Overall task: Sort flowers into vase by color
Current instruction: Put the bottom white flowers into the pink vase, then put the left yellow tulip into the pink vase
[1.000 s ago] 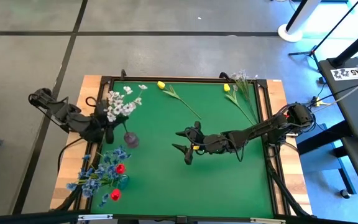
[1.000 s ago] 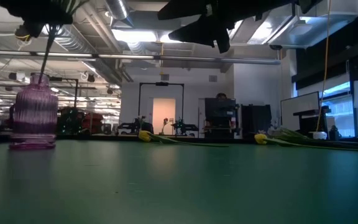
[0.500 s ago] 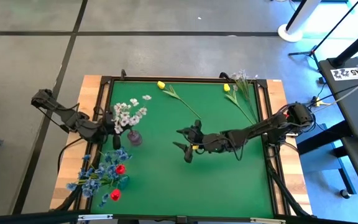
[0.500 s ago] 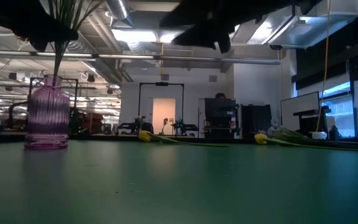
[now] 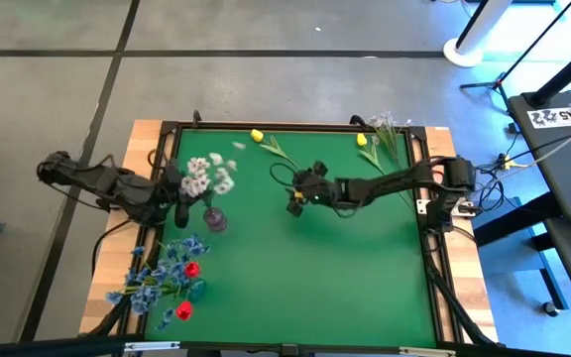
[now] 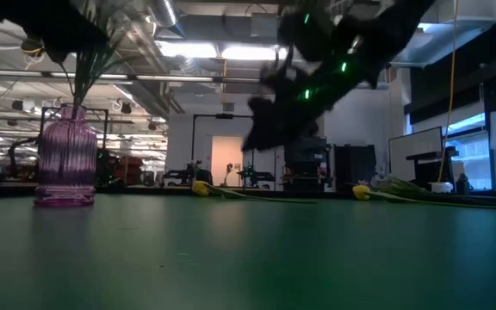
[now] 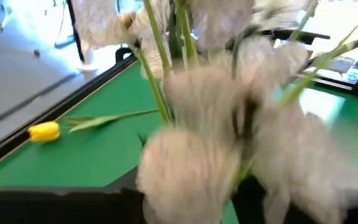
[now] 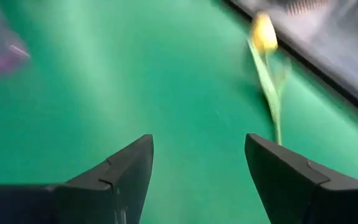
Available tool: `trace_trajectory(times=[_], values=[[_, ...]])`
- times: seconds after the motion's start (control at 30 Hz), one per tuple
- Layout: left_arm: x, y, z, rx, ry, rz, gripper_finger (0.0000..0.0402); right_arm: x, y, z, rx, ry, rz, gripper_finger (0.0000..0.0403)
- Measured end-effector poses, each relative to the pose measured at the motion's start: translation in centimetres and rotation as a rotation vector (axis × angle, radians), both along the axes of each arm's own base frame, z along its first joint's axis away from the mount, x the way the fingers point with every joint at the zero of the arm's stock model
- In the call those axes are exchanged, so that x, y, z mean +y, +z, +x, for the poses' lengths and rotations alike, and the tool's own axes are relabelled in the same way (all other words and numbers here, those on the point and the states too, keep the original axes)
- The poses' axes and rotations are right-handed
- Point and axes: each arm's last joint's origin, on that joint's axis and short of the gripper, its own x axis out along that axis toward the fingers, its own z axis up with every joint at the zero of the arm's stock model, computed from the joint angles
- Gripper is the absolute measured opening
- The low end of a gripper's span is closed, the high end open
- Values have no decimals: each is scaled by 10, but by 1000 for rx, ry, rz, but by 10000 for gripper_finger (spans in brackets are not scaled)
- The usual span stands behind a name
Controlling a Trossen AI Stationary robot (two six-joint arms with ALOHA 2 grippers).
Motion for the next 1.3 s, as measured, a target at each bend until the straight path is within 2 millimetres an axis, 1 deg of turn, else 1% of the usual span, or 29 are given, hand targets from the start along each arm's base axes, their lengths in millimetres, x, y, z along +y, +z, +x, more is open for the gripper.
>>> trace_trajectory(times=[0.07, 0.17, 0.27, 0.33, 0.43, 0.53, 0.63, 0.7, 0.77, 0.8, 0.83, 0.87, 0.97, 1.07, 1.17, 1.23, 1.3], values=[[3, 10, -6, 23, -1, -38, 138, -12, -11, -2, 42, -50, 26, 253], [6, 18, -16, 96, -7, -108, 151, -27, -28, -5, 95, -130, 77, 253], [7, 20, -23, 155, -34, -164, 159, -39, -41, -7, 124, -176, 116, 253], [5, 19, -24, 179, -94, -200, 161, -45, -48, -8, 142, -199, 124, 251], [2, 18, -24, 200, -185, -252, 162, -52, -54, -11, 161, -241, 157, 232], [-1, 19, -21, 210, -232, -280, 162, -55, -56, -13, 176, -265, 182, 191], [-3, 21, -20, 208, -297, -317, 162, -55, -58, -16, 208, -267, 185, 134], [-2, 30, -26, 235, -288, -329, 161, -54, -58, -17, 244, -242, 164, 89], [3, 46, -37, 287, -201, -327, 158, -54, -59, -18, 286, -223, 124, 37], [6, 54, -43, 305, -152, -323, 157, -54, -59, -19, 300, -220, 102, 20], [9, 64, -49, 308, -114, -319, 157, -54, -56, -20, 308, -216, 91, 12], [11, 74, -55, 290, -88, -316, 157, -54, -54, -21, 313, -219, 82, 13], [17, 101, -68, 186, -46, -290, 156, -53, -41, -26, 314, -235, 55, 14], [21, 119, -74, 66, -15, -238, 156, -42, -10, -26, 219, -236, 4, 4], [22, 123, -72, -1, -12, -180, 156, -15, 20, -27, 115, -189, -32, 8], [20, 121, -63, -26, -23, -133, 156, 7, 40, -30, 43, -155, -62, 4], [16, 116, -51, -49, -49, -95, 156, 34, 59, -34, -43, -126, -95, 3]])
